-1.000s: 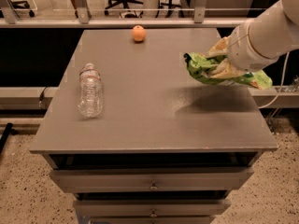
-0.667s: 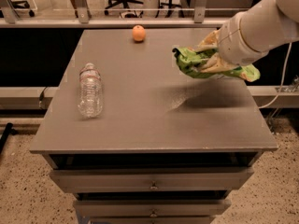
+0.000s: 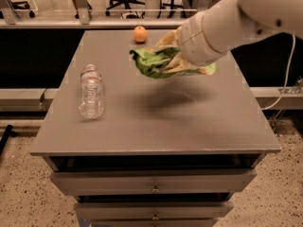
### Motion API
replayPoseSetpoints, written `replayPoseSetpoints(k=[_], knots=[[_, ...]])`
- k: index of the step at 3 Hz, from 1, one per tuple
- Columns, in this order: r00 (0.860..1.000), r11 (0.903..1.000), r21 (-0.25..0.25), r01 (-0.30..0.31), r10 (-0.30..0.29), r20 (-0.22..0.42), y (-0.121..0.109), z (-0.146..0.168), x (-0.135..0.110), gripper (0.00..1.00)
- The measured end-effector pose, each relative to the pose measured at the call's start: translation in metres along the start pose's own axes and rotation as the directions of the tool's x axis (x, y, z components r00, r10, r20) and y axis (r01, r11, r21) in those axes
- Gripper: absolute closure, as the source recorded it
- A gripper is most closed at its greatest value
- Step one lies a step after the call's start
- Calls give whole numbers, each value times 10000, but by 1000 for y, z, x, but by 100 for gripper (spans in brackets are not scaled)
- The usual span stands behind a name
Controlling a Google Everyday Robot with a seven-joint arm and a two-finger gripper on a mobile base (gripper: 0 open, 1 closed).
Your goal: Move green rice chip bag near water bottle
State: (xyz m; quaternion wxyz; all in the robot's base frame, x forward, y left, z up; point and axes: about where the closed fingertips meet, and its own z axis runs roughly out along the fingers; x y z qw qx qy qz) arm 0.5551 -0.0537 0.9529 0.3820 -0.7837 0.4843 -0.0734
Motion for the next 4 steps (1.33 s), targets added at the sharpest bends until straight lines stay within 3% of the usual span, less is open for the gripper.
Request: replayPoseSetpoints(k=[2,4], knots=[[9939,9980,-252,573,-546,954,1,55,-30,100],[9932,9981,-367,486,-443,1078,0,80,-28,100]])
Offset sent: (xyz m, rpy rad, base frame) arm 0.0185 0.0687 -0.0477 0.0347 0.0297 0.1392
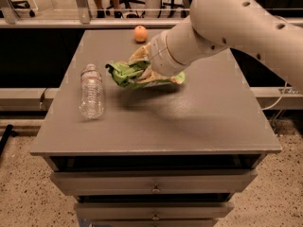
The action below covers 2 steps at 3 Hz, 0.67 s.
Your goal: Move green rice chip bag near water bottle
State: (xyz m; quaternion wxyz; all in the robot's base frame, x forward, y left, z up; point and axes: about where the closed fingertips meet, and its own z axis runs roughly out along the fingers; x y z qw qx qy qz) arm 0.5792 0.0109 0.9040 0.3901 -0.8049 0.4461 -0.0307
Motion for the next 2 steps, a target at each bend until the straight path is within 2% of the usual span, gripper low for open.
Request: replayPoseSetpoints(k=[1,2], knots=[[9998,9999,-61,-125,126,123,-3,11,3,85],[9995,9997,-106,-224,227,229,-5,20,6,61]])
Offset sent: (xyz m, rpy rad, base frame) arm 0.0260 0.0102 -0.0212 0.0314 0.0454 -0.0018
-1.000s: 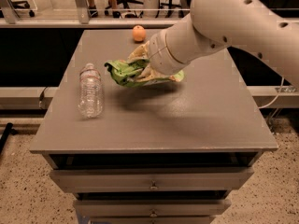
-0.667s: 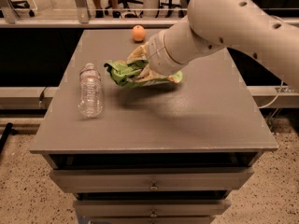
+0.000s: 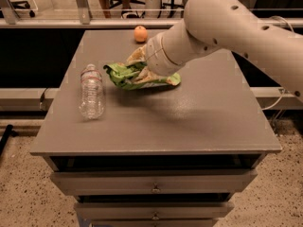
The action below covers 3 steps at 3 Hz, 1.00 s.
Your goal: Move green rice chip bag near water bottle
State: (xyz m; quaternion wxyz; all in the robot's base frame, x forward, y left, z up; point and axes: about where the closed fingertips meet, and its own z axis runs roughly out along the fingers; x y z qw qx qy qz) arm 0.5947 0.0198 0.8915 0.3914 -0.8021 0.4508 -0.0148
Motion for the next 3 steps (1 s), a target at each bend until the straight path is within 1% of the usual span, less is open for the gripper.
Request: replayPoseSetpoints(k=[1,2,3], knots=[[9999,10000,-40,-53,53,96,-1,6,1,38],[9998,9999,-62,-92,93,161,-2,12,2,7],[9998,9999,81,-139,138,107,-6,6,6,0]])
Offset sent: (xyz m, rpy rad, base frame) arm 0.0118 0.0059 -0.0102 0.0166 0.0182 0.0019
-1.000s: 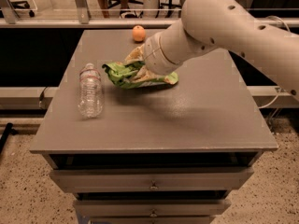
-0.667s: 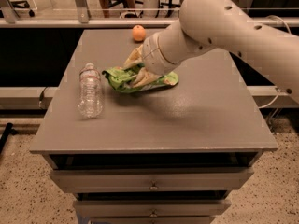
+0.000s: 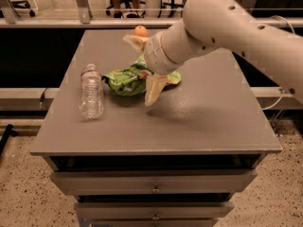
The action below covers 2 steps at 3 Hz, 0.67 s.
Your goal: Move green rice chip bag near water bottle
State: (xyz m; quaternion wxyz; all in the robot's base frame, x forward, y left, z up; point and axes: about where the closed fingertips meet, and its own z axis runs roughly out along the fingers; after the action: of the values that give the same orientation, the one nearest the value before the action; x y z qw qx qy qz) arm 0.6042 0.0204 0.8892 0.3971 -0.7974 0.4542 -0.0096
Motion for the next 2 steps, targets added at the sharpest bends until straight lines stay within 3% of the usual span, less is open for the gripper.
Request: replayPoseSetpoints(k=[1,2], knots=[[9996,9986,494,-179,190,-216,-12,-32,17,0],[9963,9915,1089,-708,756,-412,-19,-89,51,0]])
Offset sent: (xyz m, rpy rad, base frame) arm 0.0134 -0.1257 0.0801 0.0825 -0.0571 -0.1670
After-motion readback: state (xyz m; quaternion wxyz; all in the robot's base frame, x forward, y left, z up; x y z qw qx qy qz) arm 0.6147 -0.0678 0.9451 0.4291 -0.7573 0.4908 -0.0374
